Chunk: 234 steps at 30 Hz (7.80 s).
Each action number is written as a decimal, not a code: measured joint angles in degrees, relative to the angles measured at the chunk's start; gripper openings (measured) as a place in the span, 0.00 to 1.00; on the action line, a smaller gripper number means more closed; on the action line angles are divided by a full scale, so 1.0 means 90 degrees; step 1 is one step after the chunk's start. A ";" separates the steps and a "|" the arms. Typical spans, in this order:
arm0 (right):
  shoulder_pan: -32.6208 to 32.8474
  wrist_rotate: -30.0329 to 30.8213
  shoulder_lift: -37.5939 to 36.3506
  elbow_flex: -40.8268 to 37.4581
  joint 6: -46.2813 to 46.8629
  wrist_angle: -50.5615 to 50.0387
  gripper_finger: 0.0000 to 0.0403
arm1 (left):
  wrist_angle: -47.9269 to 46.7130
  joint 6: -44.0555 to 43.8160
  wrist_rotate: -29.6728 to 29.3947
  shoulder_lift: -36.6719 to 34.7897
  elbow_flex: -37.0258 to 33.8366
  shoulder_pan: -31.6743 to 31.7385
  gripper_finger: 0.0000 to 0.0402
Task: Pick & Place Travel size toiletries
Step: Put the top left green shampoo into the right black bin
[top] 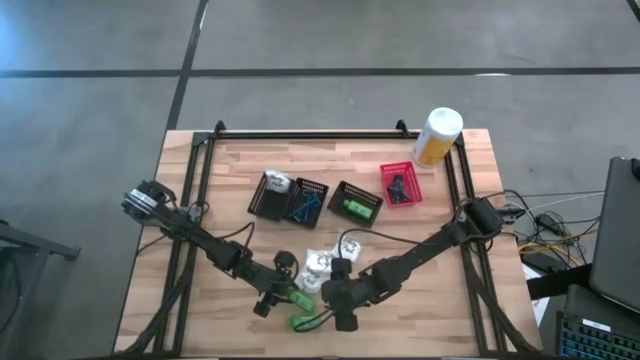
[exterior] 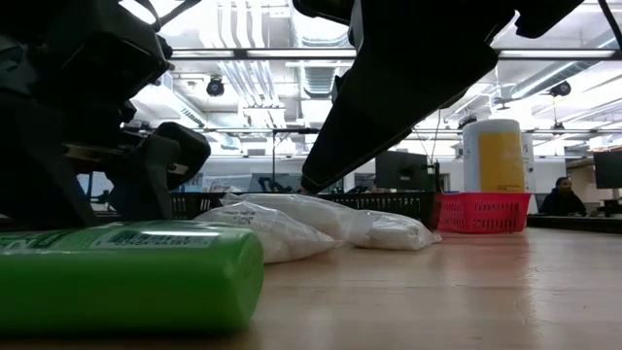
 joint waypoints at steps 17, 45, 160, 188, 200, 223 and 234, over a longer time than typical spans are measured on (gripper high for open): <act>0.0005 0.0194 0.0000 0.0005 -0.0149 0.0016 0.59 | -0.0865 -0.0265 -0.0015 -0.0536 -0.0017 -0.0007 0.42; 0.0313 0.2892 -0.2136 -0.0356 0.0670 -0.1312 0.49 | -0.3646 -0.0710 -0.2167 -0.2461 -0.0039 -0.0334 0.10; 0.0253 0.2897 -0.1911 -0.0884 0.1336 -0.1273 0.56 | -0.4614 -0.3501 -0.1236 -0.1370 -0.0355 -0.0692 0.49; 0.0206 0.3086 -0.1691 -0.0857 0.1362 -0.0527 0.69 | -0.2856 -0.2788 -0.2619 -0.2319 -0.0367 -0.0760 0.43; 0.0143 0.3209 -0.1172 -0.0856 0.0666 0.0913 0.75 | -0.1521 -0.1643 -0.3729 -0.2342 -0.0357 -0.0782 0.42; 0.0073 0.3115 -0.1056 -0.0906 -0.1759 0.2680 0.79 | -0.0482 -0.0392 -0.3861 -0.2448 -0.0352 -0.0483 0.42; -0.0053 0.2942 -0.1035 -0.0906 -0.1996 0.3286 0.89 | -0.0155 -0.0185 -0.3504 -0.2448 -0.0352 -0.0345 0.42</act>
